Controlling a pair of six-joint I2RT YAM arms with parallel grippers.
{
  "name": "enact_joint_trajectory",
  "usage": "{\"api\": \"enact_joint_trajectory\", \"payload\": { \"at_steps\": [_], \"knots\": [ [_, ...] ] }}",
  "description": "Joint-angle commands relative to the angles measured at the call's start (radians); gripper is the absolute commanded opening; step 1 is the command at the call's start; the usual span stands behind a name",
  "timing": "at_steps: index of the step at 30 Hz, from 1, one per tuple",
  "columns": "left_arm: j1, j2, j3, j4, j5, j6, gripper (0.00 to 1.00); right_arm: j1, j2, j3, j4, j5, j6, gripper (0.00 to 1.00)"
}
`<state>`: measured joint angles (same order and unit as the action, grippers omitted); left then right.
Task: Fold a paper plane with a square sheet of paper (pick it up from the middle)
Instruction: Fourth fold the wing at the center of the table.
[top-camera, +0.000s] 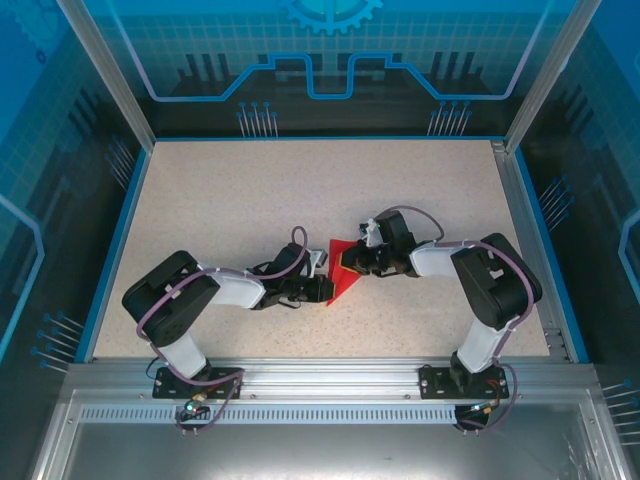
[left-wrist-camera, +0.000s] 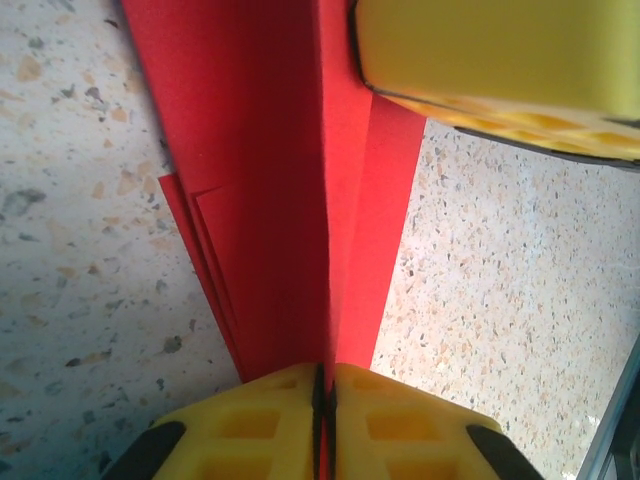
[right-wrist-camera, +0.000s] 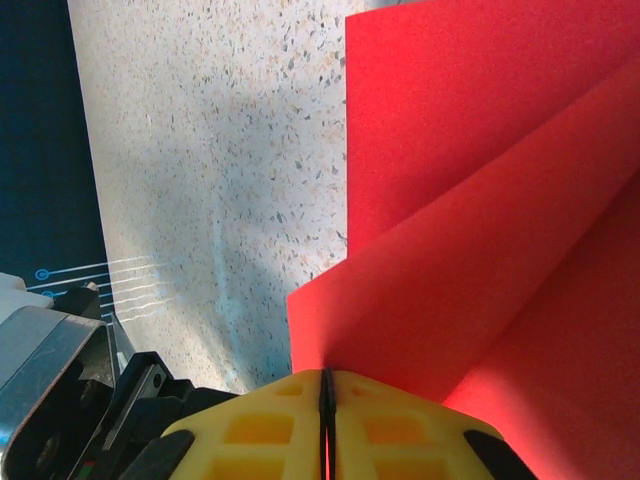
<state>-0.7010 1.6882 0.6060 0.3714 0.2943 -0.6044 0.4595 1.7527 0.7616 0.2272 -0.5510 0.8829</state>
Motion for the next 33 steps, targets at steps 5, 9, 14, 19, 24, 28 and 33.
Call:
{"api": "enact_joint_trajectory", "payload": {
  "at_steps": [5,9,14,19,24,28,33],
  "knots": [
    [0.029,0.001,-0.033,0.056,0.046,-0.054,0.02,0.011,-0.003,0.029,-0.015,-0.02,-0.013,0.11],
    [0.047,0.007,-0.049,0.06,0.047,-0.079,0.0,0.011,-0.022,0.039,-0.036,-0.013,-0.023,0.12],
    [0.05,0.021,-0.039,0.049,0.066,-0.078,0.0,0.021,-0.006,0.056,-0.023,-0.039,-0.015,0.12],
    [0.052,0.036,-0.034,0.035,0.069,-0.086,0.0,0.03,0.031,0.08,-0.016,-0.035,-0.005,0.13],
    [0.051,0.042,-0.041,0.034,0.062,-0.117,0.0,0.031,0.064,0.093,-0.009,-0.013,-0.001,0.13],
    [0.051,0.054,-0.051,0.056,0.063,-0.154,0.0,0.028,0.098,0.11,0.004,-0.028,-0.004,0.13],
    [0.052,0.068,-0.059,0.075,0.063,-0.175,0.0,0.026,0.105,0.113,-0.016,-0.018,-0.011,0.13]
  ]
}}
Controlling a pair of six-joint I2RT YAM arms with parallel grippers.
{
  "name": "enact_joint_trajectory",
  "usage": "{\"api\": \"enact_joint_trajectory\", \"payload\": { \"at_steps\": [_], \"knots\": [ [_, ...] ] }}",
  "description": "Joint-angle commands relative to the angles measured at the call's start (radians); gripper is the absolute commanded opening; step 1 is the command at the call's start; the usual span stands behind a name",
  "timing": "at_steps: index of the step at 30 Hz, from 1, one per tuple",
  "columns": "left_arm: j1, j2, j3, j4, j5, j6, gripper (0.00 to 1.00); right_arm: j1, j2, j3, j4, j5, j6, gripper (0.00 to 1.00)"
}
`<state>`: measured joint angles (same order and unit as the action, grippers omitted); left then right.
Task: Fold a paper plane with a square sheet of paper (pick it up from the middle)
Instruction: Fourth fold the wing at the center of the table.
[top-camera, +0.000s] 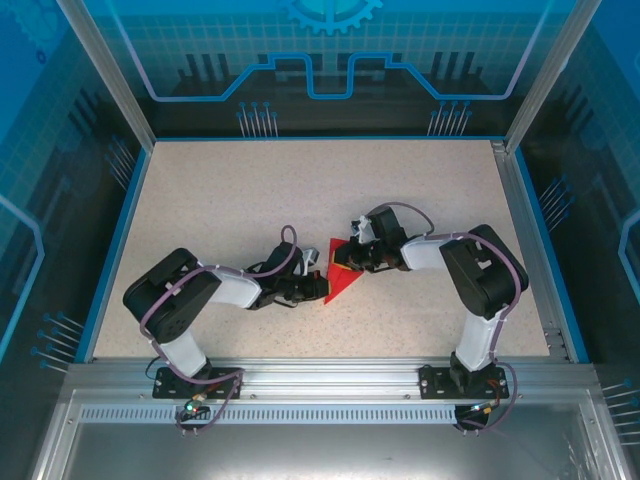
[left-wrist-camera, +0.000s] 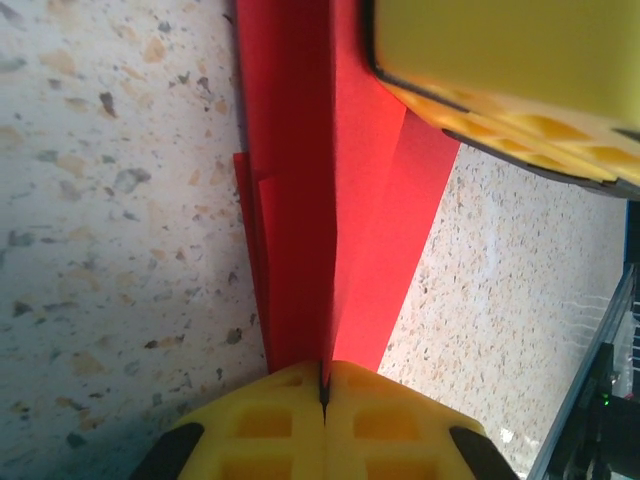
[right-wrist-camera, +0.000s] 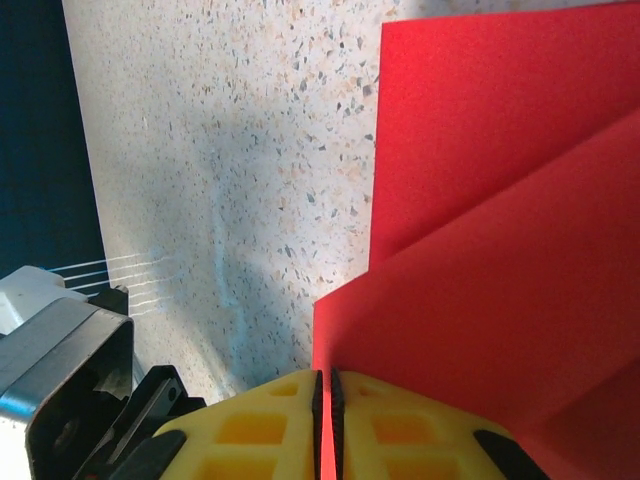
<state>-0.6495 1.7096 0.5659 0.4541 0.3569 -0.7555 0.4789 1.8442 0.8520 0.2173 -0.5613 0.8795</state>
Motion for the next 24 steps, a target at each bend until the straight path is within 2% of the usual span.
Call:
{"api": "enact_joint_trajectory", "payload": {
  "at_steps": [1,24],
  "knots": [
    [-0.001,0.048,-0.015,-0.012,0.002,-0.024,0.0,0.007,0.014,0.021,-0.016,-0.001,-0.014,0.13],
    [0.014,0.068,0.017,-0.112,0.028,0.001,0.0,-0.003,0.074,0.021,-0.03,0.041,-0.024,0.13]
  ]
}}
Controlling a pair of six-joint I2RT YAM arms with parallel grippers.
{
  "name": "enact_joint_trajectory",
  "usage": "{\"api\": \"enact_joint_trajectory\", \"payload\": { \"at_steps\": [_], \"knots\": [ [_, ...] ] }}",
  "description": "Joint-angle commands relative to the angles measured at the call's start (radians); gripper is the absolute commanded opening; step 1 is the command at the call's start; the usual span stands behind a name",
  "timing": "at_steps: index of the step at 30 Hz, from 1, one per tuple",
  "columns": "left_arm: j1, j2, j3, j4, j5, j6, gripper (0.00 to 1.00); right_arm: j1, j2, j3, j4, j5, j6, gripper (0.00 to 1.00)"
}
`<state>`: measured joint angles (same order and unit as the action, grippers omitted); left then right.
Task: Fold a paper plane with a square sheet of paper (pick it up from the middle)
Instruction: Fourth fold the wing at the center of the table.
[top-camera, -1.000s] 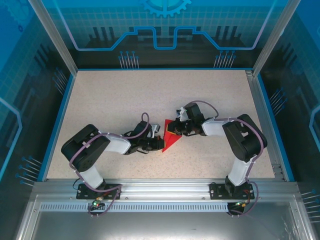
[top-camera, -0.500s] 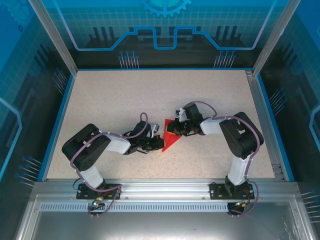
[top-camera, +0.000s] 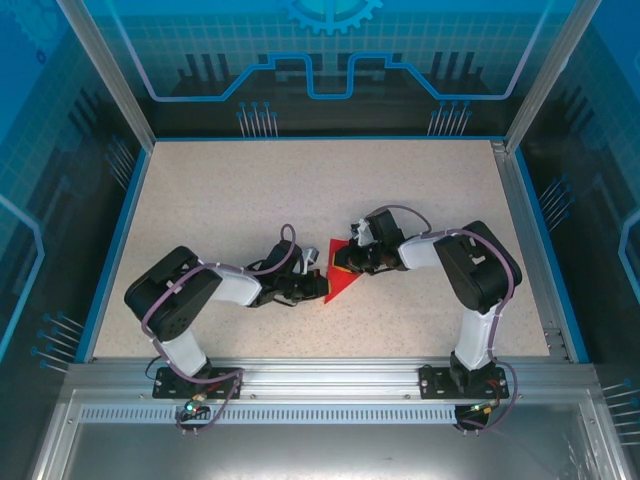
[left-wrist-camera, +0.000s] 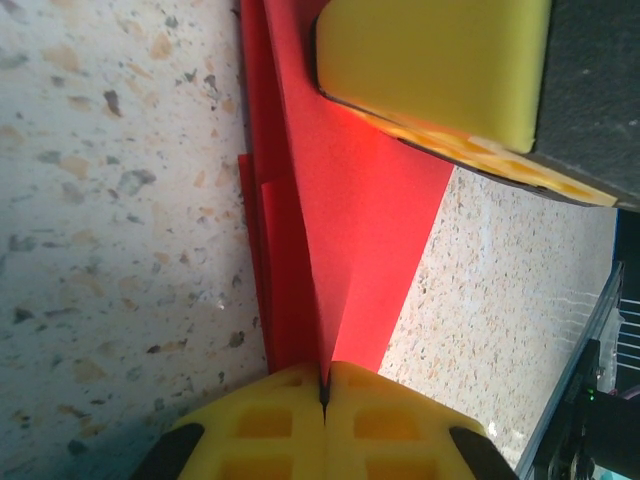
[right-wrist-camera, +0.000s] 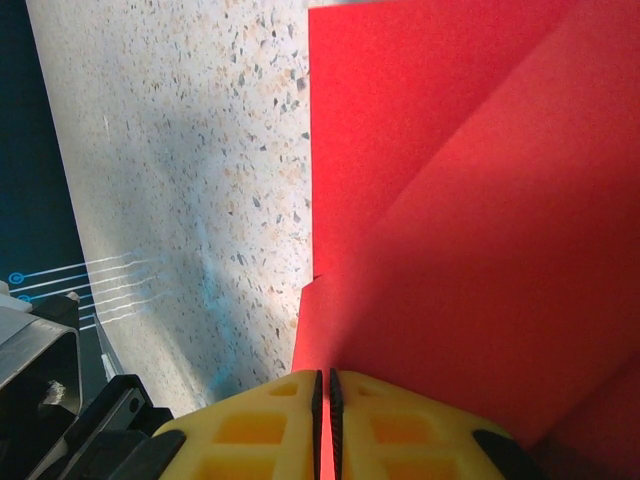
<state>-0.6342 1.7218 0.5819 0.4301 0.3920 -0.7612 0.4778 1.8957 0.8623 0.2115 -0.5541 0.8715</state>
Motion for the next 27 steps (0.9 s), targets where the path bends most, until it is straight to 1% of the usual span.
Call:
{"api": "enact_joint_trajectory", "payload": {
  "at_steps": [1,5,8,10,16,18,20,23,27],
  "knots": [
    [-0.001,0.056,0.001,-0.089,-0.004,0.006,0.0,-0.002,0.023,0.011,-0.027,0.039,-0.017,0.13],
    [0.0,0.051,0.007,-0.099,0.012,0.023,0.0,-0.002,0.039,-0.001,-0.023,0.037,-0.014,0.13],
    [-0.001,0.028,0.011,-0.089,0.052,0.041,0.1,-0.001,0.047,-0.015,-0.02,0.038,-0.02,0.13],
    [-0.001,0.011,0.02,-0.097,0.08,0.056,0.13,-0.001,0.048,-0.019,-0.022,0.036,-0.028,0.13],
    [-0.001,-0.018,0.032,-0.1,0.106,0.061,0.12,0.001,0.049,-0.026,-0.041,0.042,-0.051,0.13],
    [-0.001,-0.017,0.033,-0.094,0.119,0.059,0.14,0.001,0.05,-0.026,-0.052,0.045,-0.058,0.12],
    [0.0,-0.025,0.028,-0.084,0.124,0.058,0.19,0.001,0.049,-0.027,-0.059,0.046,-0.066,0.12],
    [0.0,-0.051,0.019,-0.081,0.114,0.056,0.22,0.001,0.045,-0.031,-0.067,0.052,-0.072,0.12],
    [0.001,-0.077,0.025,-0.099,0.094,0.063,0.23,0.001,0.043,-0.037,-0.067,0.052,-0.077,0.12]
  ]
}}
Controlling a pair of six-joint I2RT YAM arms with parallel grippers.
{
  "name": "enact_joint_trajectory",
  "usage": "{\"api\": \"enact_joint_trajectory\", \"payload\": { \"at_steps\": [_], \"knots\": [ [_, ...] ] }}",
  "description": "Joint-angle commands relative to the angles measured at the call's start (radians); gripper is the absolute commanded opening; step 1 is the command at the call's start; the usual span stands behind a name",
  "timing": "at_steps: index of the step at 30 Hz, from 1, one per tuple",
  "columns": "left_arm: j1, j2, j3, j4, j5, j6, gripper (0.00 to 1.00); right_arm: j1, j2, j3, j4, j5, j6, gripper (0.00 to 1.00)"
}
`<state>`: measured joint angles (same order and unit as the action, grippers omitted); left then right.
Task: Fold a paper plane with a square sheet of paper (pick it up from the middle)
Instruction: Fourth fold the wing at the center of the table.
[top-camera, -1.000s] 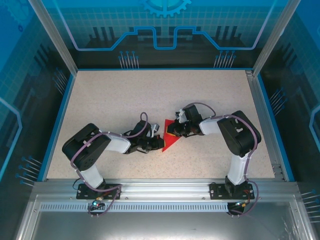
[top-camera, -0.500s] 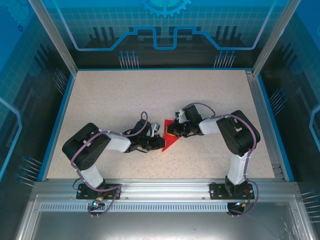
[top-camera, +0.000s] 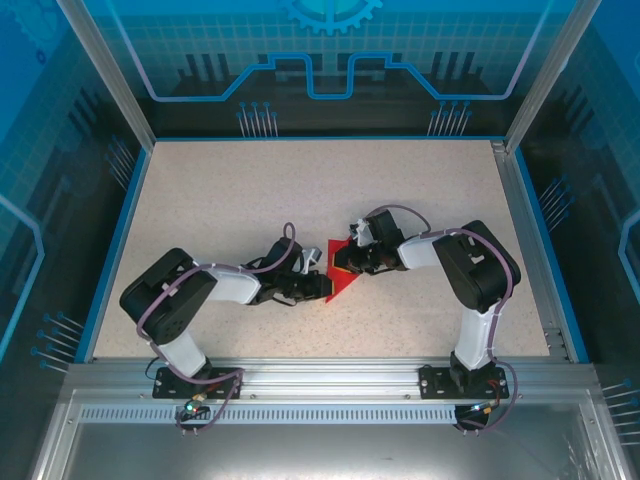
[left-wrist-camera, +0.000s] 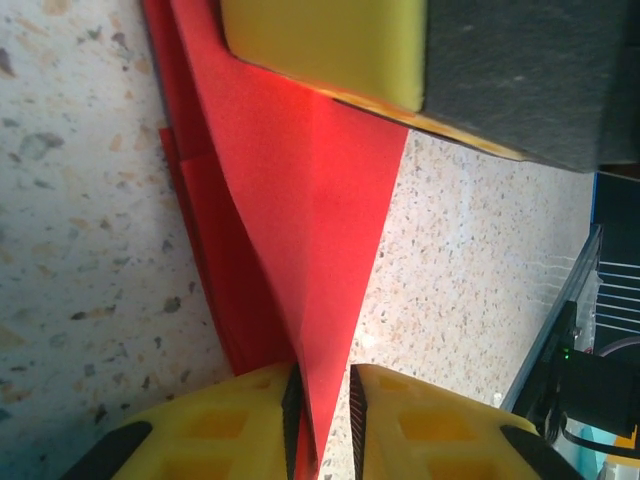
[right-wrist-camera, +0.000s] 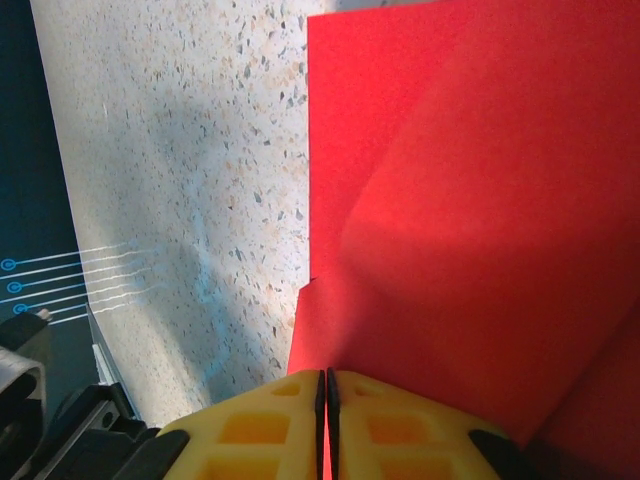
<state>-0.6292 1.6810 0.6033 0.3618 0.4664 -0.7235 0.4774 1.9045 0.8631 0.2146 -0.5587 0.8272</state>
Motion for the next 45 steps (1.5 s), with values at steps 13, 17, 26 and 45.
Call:
{"api": "enact_joint_trajectory", "payload": {
  "at_steps": [13,17,26,45],
  "knots": [
    [-0.001,-0.013,0.011,-0.055,0.018,0.007,0.22,0.0,0.04,-0.041,-0.067,0.053,-0.034,0.12],
    [0.005,-0.027,0.012,-0.056,0.013,0.0,0.28,0.0,0.04,-0.045,-0.067,0.052,-0.037,0.12],
    [0.02,-0.027,0.034,-0.057,0.002,-0.016,0.31,0.0,0.042,-0.048,-0.066,0.053,-0.038,0.12],
    [0.022,0.027,0.031,-0.061,0.047,0.0,0.01,0.001,0.051,-0.051,-0.064,0.058,-0.039,0.12]
  ]
}}
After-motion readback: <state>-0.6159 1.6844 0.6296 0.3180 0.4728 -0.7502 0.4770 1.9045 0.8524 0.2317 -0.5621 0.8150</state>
